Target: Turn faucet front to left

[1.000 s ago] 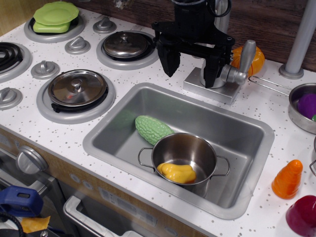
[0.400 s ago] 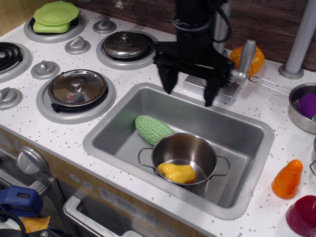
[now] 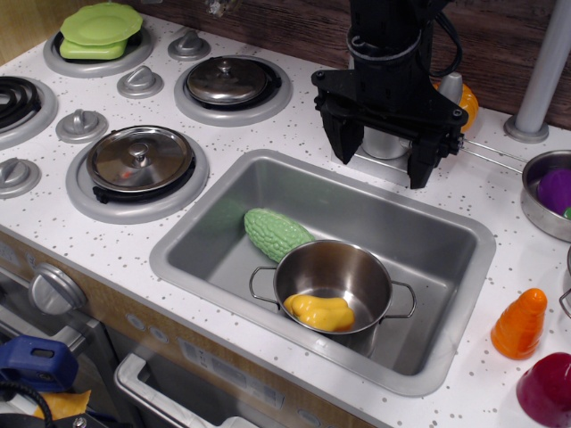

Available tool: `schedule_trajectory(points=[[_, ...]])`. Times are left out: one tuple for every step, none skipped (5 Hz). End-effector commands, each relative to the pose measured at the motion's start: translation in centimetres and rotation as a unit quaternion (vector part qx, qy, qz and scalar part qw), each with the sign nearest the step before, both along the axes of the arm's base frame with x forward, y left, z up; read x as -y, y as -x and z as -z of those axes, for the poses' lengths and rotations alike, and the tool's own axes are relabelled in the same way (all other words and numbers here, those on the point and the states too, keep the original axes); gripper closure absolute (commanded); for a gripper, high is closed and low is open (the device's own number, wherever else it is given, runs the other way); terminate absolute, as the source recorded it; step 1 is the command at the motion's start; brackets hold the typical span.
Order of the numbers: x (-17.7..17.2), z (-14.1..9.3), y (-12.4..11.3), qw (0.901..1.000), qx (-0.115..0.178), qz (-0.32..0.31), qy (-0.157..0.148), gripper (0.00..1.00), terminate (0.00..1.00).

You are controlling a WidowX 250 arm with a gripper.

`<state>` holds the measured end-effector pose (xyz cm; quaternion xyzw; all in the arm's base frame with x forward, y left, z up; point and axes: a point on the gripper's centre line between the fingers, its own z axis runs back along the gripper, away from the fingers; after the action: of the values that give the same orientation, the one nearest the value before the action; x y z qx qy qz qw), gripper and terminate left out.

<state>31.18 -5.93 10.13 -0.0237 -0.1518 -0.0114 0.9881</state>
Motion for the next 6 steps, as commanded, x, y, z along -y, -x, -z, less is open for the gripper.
schedule_trajectory(points=[[0.7, -2.0, -1.8, 0.9972, 0.062, 0.037, -0.022, 0.0, 0.0], [0.8, -2.4, -2.5, 0.9946, 0.081, 0.058, -0.028, 0.0, 0.0], [0.9, -2.8, -3.2, 0.9924, 0.09, 0.074, -0.039, 0.0, 0.0], [0.6, -3.0, -3.7, 0.992, 0.087, 0.086, -0.031, 0.0, 0.0], [-0.1, -3.1, -4.0, 0.9915, 0.084, 0.095, -0.031, 0.0, 0.0], [-2.0, -2.4, -4.5, 0.989, 0.091, 0.112, -0.031, 0.0, 0.0]])
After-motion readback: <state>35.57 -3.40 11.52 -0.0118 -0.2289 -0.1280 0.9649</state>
